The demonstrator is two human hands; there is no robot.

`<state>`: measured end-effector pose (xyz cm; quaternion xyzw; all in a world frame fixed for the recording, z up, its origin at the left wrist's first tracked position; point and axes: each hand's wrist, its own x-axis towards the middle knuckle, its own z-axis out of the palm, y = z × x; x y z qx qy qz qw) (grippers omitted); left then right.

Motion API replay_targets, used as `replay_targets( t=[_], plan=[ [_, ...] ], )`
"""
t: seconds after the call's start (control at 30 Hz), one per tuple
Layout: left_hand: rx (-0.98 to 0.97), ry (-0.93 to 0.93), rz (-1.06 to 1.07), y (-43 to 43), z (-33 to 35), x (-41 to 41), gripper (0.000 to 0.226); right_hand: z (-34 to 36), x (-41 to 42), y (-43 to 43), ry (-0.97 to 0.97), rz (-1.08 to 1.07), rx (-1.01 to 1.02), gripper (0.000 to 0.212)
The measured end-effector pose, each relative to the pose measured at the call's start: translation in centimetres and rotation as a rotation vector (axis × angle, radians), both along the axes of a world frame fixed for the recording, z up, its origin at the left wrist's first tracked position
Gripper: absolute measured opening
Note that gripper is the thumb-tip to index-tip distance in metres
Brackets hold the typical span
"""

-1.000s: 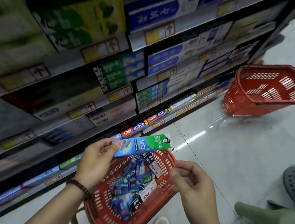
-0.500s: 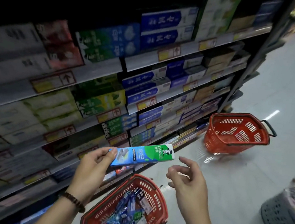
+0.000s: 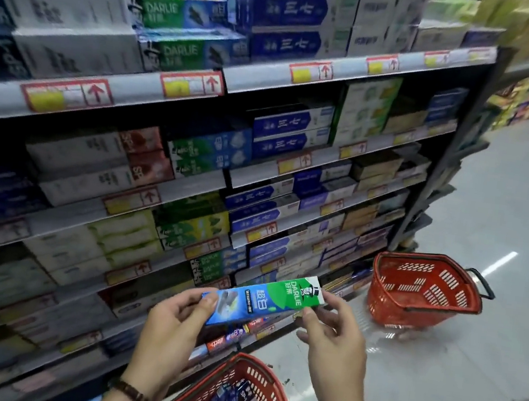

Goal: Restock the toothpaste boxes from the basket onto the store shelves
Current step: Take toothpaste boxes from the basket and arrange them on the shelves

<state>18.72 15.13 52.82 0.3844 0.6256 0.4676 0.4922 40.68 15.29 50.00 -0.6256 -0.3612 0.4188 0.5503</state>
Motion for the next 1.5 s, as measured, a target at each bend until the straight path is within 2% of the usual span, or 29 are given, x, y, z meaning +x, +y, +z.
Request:
replay_targets(
  t=[0.3, 0.53, 0.63, 0.93, 1.1, 1.2, 1.33, 1.5],
  plan=[
    [0.072, -0.145, 0.056, -1.8, 3.7, 0.8, 0.017, 4.7, 0.7, 0.6, 0.104, 0.041, 0.105, 0.023],
    [0.133, -0.216, 0.012, -2.2, 6.6, -1.6, 0.022, 8.6, -1.8, 0.5, 0.316, 0.085, 0.121, 0.014],
    [0.162, -0.219, 0.000, -1.7, 7.3, -3.2, 0.032, 9.9, -3.0, 0.7, 0.330, 0.070, 0.143, 0.014],
    [0.150, -0.273, -0.074, -0.1, 8.8, -6.1, 0.030, 13.7, -5.4, 2.1, 0.346, 0.077, 0.192, 0.012],
    [0.157, -0.228, -0.091, 1.0, 9.2, -6.1, 0.035, 14.5, -5.2, 3.7, 0.353, 0.107, 0.203, 0.014],
    [0.184, -0.211, -0.063, 2.1, 9.6, -5.6, 0.030, 14.4, -4.8, 5.8, 0.391, 0.142, 0.194, 0.013],
    [0.187, -0.101, -0.025, 3.9, 10.9, -4.4, 0.017, 15.1, -3.6, 8.9, 0.418, 0.200, 0.184, 0.013],
    [0.204, -0.033, 0.048, 6.3, 12.3, -2.1, 0.018, 16.9, -2.0, 12.8, 0.462, 0.300, 0.190, 0.013]
  ],
)
